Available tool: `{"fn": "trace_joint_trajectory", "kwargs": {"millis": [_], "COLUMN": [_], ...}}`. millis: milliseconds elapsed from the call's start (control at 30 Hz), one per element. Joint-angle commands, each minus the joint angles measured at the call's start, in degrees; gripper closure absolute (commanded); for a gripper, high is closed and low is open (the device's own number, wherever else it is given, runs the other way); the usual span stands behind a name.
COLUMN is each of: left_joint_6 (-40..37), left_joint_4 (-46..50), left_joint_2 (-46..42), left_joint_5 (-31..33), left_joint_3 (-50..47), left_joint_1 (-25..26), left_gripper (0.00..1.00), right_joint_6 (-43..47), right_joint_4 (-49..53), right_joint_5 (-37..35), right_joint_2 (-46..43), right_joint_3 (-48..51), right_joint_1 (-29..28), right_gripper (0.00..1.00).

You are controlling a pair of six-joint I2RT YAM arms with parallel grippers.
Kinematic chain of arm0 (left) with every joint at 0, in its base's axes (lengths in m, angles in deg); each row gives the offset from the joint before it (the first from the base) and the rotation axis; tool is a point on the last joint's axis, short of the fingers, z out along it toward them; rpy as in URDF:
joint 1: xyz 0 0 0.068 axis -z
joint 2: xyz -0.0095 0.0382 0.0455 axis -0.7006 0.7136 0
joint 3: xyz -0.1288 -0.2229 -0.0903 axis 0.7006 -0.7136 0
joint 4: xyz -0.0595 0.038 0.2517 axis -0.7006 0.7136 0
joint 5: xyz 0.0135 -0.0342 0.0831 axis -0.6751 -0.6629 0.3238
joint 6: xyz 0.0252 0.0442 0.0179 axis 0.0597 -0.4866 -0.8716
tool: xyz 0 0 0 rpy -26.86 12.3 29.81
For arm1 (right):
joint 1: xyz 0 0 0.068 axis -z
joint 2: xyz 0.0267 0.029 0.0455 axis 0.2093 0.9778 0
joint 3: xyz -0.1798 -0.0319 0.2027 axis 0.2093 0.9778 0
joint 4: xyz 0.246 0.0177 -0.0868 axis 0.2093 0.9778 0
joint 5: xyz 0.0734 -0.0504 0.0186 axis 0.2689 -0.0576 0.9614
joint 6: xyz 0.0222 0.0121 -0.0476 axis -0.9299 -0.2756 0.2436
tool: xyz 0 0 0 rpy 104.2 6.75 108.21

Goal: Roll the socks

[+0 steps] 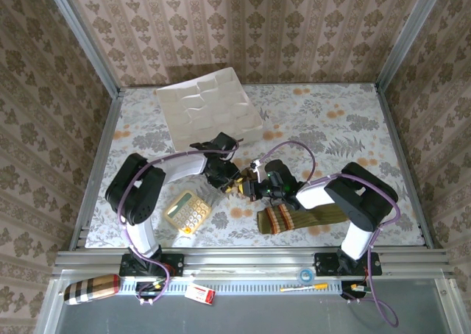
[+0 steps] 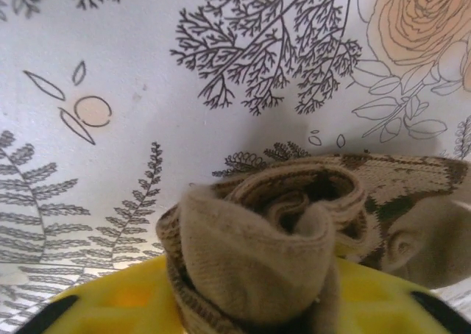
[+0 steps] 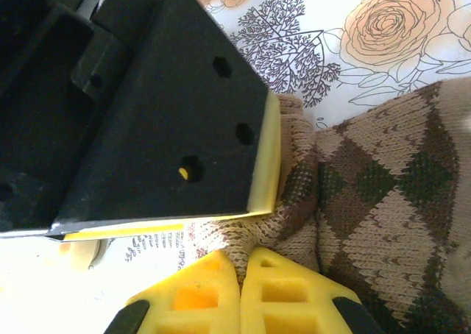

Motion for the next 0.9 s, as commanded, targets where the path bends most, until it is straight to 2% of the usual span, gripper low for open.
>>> {"fn": "trace_joint_trajectory", "kwargs": {"millis": [0,33,67,167,267,400,567,867], "left_joint_6": [-1.4,-1.3,-0.9,0.9,2.4,3.4,4.1,3.3], "left_joint_4": [8.9,9.2,9.3,10.7,15.4,23.0,24.8,25.7], "left_joint_2": [6.3,6.5,6.6,6.0,4.3,3.8,6.0,8.2], "left_joint_5": [-1.6,-1.6,-1.7,-0.6,3.9,8.1,6.8,4.5], "left_joint_3": [-4.4,-4.8,-5.6,-6.9,-5.8,-1.7,1.0,3.6], "left_joint_1": [2.5,2.4,2.2,1.2,0.5,0.6,1.0,1.4], "left_gripper": [0.84,0.98,1.0,1.0,1.0,1.0,1.0,1.0], "right_joint_6": [3.3,4.7,7.0,14.8,23.0,27.1,31.3,39.6], "right_joint_4": [23.5,23.8,24.4,24.5,18.1,21.0,21.1,16.5], "right_joint_5": [-6.6,-7.0,-7.9,-14.8,-29.3,-40.0,-51.3,-57.3], "right_joint_2": [5.4,4.6,2.8,-5.6,-17.4,-22.5,-17.5,-5.8], "right_joint_3": [3.3,2.9,2.2,1.9,6.1,4.9,1.1,-7.0], "right_joint_1": [1.3,1.0,0.4,-3.6,-11.6,-18.6,-26.5,-28.2], "right_gripper": [1.0,1.0,0.99,0.82,0.55,0.33,0.28,0.31]}}
